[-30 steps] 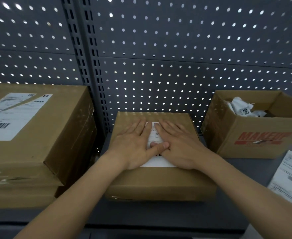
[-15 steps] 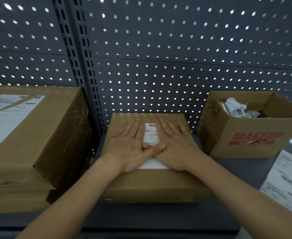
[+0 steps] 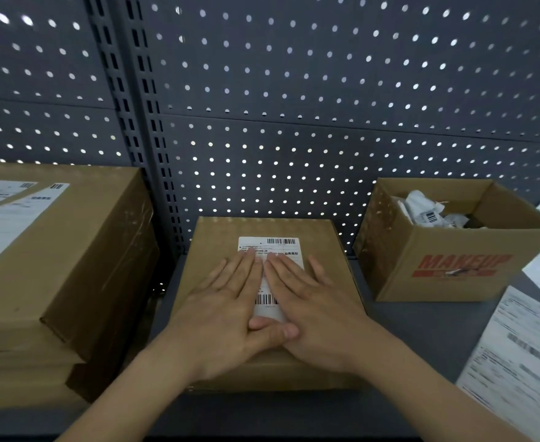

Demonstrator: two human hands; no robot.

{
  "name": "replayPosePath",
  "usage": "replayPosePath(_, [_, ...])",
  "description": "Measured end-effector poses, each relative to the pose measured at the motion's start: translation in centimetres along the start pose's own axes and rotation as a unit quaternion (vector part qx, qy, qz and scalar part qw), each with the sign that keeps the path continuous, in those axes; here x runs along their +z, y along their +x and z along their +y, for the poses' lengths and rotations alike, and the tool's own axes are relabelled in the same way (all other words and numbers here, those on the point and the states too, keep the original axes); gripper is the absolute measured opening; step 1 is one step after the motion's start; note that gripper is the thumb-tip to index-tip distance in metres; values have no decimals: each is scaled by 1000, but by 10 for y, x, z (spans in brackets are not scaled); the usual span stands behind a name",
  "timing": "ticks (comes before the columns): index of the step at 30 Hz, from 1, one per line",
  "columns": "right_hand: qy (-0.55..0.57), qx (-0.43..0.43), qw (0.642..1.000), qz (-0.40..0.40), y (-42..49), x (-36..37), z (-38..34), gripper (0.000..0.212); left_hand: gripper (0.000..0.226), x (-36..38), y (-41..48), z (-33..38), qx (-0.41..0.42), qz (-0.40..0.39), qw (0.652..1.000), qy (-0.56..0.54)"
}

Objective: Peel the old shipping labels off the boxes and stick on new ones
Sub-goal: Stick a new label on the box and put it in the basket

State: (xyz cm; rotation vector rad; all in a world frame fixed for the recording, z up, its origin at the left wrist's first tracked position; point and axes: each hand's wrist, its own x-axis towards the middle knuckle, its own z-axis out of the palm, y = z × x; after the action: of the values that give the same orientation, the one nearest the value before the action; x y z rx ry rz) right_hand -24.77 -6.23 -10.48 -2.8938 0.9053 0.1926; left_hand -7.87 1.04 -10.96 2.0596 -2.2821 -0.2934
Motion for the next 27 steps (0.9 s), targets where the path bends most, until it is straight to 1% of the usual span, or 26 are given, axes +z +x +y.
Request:
replayPosePath(2, [3,20,1000,-20,1,0,-3,102,116,-2,0,3,-15,-32,999,0])
replayPosePath(4, [2,37,999,-36,1,-3,-4,103,118,-4,1,5,-23,-48,999,7])
replayPosePath(8, [6,88,995,-51,-5,-5,-7,108,128,-2,0,7,-46,-48,998,10])
replayPosePath(11, [37,141,989,-18,-9,-4,-3,109,125,-2,-3,2,-78,-30,996,-5])
replayPosePath(14, [78,180,980,32,-20,-7,11,99,122,-8,-10,-13,-137,3,990,-31])
replayPosePath(16, [120,208,969,62,-28,-9,22,90,109,-13,-16,-21,-191,6,979,-68])
replayPosePath(18, [152,242,954,87,-33,-9,32,88,103,-15,-20,-24,-231,2,962,-143])
replayPosePath(20, [204,265,940,71,-33,-10,37,89,106,-15,-21,-24,-243,7,943,-226])
replayPosePath(22, [300,262,915,61,-32,-10,37,88,107,-13,-20,-23,-243,32,930,-275])
replayPosePath(24, [359,255,895,75,-32,-8,35,90,104,-10,-19,-22,-247,58,920,-299])
replayPosePath(27, [397,273,871,100,-34,-5,34,97,103,-6,-21,-20,-251,83,914,-306])
